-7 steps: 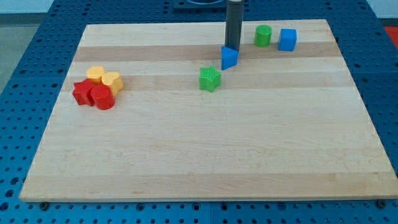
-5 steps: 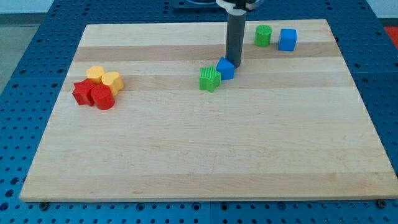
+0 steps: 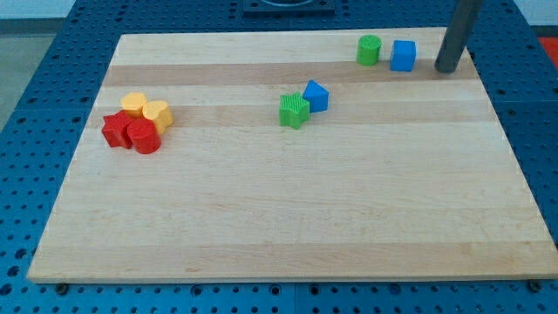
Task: Move blue cube near blue triangle
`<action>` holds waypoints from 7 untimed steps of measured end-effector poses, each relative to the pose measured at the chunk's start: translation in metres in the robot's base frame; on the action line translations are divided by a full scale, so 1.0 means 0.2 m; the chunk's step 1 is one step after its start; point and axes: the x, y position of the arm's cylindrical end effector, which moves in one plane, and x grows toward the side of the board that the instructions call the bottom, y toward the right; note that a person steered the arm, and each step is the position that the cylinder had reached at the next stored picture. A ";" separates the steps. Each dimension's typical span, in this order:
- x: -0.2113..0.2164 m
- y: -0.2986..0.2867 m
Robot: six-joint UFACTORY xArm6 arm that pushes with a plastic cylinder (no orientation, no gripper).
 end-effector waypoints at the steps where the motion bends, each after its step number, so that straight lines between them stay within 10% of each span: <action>1: -0.11 -0.05; 7: 0.22 -0.66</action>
